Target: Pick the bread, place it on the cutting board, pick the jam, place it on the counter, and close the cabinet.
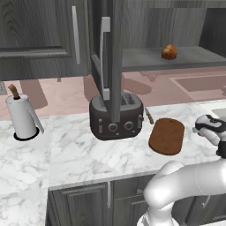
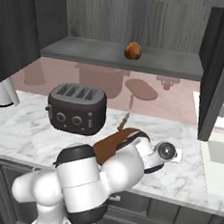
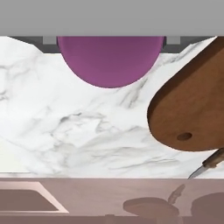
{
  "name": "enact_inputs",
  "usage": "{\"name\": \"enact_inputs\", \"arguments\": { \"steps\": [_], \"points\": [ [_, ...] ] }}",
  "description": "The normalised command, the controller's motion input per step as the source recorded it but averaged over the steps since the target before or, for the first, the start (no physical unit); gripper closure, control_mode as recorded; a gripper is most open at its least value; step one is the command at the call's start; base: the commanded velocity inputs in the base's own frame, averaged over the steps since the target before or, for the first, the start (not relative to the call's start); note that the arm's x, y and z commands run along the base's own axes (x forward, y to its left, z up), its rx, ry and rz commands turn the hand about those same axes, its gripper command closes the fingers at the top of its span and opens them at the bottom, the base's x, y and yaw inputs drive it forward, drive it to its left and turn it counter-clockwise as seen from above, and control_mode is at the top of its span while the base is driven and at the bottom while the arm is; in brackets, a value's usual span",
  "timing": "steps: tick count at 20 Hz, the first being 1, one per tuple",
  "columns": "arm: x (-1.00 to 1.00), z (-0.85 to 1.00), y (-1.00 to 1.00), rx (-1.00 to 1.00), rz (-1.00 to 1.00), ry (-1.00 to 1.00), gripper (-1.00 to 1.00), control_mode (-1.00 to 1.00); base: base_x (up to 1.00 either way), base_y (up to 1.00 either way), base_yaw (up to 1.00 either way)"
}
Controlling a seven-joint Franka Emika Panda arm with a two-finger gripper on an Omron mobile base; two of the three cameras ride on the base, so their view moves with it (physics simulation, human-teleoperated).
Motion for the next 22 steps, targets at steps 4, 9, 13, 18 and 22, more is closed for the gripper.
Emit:
{"name": "enact_inputs", "arguments": {
  "steps": [4, 9, 13, 18, 22],
  "points": [
    [0.2, -0.1, -0.04, 0.0, 0.0, 0.0, 1.0, -1.0, 0.0, 0.0, 0.0],
    [0.12, -0.12, -0.04, 0.0, 0.0, 0.0, 1.0, -1.0, 0.0, 0.0, 0.0],
    [0.08, -0.15, -0.03, 0.0, 0.0, 0.0, 1.0, -1.0, 0.0, 0.0, 0.0],
    [0.12, -0.14, -0.02, 0.0, 0.0, 0.03, 1.0, -1.0, 0.0, 0.0, 0.0],
    [0.1, -0.14, 0.0, 0.0, 0.0, 0.04, 1.0, -1.0, 0.0, 0.0, 0.0]
  ]
}}
